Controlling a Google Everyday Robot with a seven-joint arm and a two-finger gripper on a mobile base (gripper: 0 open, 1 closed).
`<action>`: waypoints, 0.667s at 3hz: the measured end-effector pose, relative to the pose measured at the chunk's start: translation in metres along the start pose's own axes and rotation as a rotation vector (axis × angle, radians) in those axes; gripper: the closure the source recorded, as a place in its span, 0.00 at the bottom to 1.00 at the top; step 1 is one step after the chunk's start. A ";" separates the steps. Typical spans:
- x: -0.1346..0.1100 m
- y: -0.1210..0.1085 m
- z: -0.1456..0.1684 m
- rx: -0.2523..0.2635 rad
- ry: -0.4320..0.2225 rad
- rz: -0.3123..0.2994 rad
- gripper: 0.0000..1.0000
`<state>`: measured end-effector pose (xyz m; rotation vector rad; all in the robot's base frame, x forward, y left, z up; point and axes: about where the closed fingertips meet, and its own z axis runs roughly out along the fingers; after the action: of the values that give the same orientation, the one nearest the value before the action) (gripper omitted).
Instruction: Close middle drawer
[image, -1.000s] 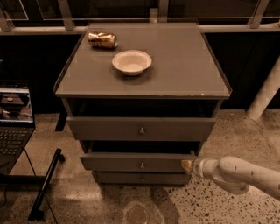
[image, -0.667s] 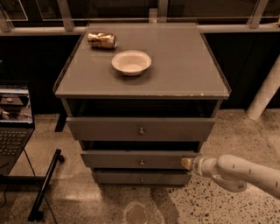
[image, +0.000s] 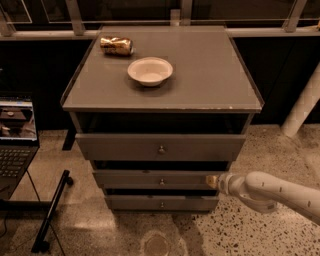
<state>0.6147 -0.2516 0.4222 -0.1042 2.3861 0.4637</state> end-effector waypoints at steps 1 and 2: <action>0.001 0.001 -0.001 0.000 0.000 0.000 1.00; 0.009 0.001 -0.007 -0.052 0.023 -0.018 1.00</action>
Offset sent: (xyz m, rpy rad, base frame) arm -0.0377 -0.0124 0.0006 0.0768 0.0412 0.1803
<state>0.6030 -0.2530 0.4216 -0.1552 2.3944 0.5181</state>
